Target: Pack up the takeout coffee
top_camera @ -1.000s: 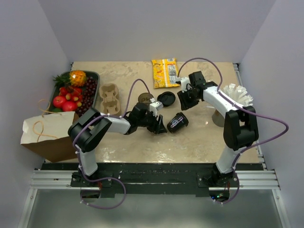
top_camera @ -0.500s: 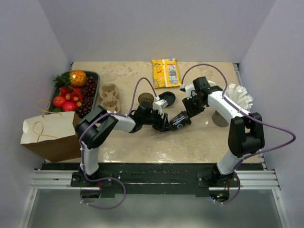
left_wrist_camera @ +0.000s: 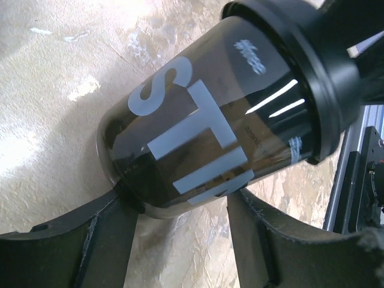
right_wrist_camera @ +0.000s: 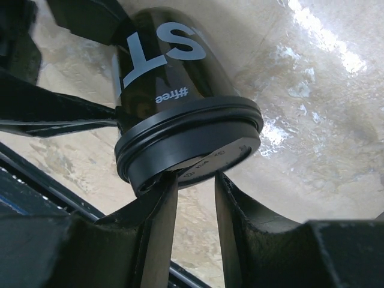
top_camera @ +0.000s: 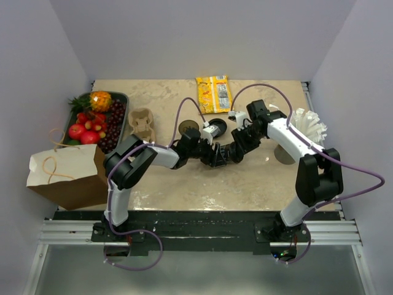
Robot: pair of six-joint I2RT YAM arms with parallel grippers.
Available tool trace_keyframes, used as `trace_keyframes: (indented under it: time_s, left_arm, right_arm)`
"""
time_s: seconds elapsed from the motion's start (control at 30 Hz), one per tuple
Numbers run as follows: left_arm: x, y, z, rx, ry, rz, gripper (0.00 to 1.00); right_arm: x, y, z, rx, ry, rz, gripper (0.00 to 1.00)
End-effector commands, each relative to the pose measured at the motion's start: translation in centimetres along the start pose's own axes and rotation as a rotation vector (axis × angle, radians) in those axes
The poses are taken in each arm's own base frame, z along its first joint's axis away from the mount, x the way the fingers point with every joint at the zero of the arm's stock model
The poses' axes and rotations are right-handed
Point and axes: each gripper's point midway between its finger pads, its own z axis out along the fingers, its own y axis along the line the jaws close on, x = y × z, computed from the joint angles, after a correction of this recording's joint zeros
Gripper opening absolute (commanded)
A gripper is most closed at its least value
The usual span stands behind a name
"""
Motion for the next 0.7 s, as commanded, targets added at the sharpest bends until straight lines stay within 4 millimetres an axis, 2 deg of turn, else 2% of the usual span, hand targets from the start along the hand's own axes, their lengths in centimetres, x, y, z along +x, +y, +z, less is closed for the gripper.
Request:
trace_keyframes:
  time_s: [0.0, 0.2, 0.5, 0.67]
  left_arm:
    - [-1.7, -0.2, 0.9, 0.012, -0.053, 0.011, 0.64]
    - [-1.6, 0.5, 0.0, -0.011, -0.044, -0.035, 0.65]
    - [-1.9, 2.6, -1.1, -0.057, -0.031, -0.094, 0.66]
    - [-1.8, 3.6, -2.0, -0.092, -0.013, -0.109, 0.70]
  right_arm:
    - [-3.2, 2.9, -1.1, -0.096, -0.081, -0.023, 0.37]
    - [-5.4, 3.8, -1.1, -0.111, -0.108, -0.054, 0.37]
    - [-8.0, 3.4, 0.8, -0.104, -0.108, -0.074, 0.39]
    - [-9.4, 3.7, 1.0, -0.104, -0.126, -0.086, 0.40]
